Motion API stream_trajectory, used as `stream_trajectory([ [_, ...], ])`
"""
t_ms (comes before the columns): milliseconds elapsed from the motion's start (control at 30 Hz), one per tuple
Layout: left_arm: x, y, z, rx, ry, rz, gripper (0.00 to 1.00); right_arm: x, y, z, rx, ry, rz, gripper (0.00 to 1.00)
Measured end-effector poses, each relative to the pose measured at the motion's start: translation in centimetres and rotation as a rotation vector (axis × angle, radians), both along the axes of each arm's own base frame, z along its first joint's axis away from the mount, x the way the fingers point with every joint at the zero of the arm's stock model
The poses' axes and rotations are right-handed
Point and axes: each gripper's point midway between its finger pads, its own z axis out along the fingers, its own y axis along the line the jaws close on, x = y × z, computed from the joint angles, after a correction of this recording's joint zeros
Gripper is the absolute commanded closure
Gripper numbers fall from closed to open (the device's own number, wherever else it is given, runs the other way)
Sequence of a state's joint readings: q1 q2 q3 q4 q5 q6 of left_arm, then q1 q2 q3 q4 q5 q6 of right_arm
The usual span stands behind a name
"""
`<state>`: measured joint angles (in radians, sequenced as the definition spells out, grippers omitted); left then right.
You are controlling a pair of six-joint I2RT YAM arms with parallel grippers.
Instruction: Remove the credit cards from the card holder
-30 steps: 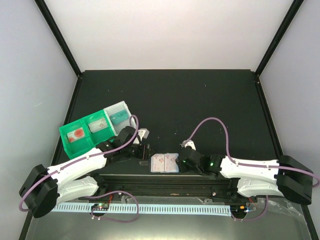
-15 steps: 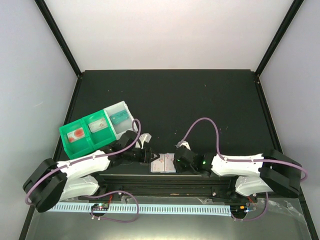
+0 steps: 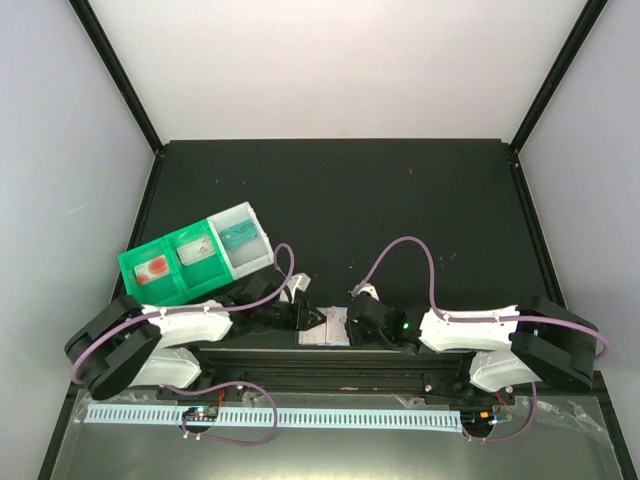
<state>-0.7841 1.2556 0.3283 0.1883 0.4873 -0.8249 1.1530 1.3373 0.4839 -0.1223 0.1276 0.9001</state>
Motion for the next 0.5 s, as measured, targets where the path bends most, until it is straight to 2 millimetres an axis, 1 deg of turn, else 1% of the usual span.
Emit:
stream_trajectory([
  [100,-0.3,-0.3,-1.1,0.015,0.033,0.0,0.67,0.0,0.0,0.0,0.007,-0.001,-0.003,0.81],
  [167,-0.5,-0.4,-1.7,0.021,0.048,-0.001,0.7,0.0,0.1,0.0,0.013,-0.001,-0.003,0.81],
  [300,-0.5,-0.7,-1.9,0.017,0.053,0.0,0.73,0.0,0.1,-0.1,0.02,0.001,-0.009,0.84],
  [500,-0.1,-1.3,-2.2,-0.002,0.052,-0.001,0.73,0.0,0.0,-0.1,0.025,0.009,-0.024,0.86],
])
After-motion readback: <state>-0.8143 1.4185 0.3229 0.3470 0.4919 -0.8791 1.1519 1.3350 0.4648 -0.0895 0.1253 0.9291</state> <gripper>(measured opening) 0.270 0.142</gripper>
